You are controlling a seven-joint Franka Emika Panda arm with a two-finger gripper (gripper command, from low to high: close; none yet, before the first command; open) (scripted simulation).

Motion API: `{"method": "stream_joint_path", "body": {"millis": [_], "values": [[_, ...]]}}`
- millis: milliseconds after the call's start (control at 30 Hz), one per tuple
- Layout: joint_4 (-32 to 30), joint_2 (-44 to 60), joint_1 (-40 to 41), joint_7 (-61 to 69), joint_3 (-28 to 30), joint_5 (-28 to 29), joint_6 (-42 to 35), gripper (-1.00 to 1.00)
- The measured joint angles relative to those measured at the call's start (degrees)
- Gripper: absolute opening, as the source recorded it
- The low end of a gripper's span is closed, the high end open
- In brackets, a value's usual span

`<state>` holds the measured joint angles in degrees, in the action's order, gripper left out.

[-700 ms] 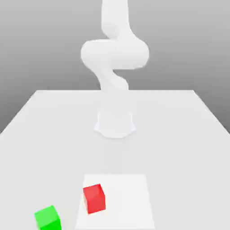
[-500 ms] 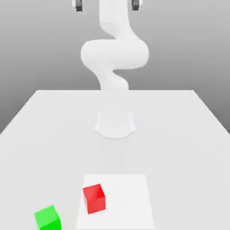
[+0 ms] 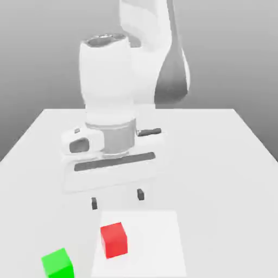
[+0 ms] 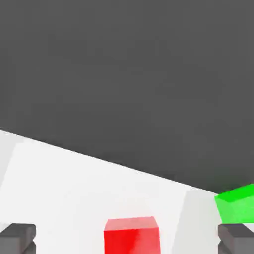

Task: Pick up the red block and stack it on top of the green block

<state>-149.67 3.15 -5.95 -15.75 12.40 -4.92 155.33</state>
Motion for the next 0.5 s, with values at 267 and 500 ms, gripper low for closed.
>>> {"method": "stream_joint_path", "body": {"millis": [267, 500], "values": [[0.54, 14.06, 3.62, 5.39, -4.4, -4.75, 10.73, -1.0], [0.39, 13.1, 3.43, 4.81, -4.05, -3.96, 9.89, -1.0]]}}
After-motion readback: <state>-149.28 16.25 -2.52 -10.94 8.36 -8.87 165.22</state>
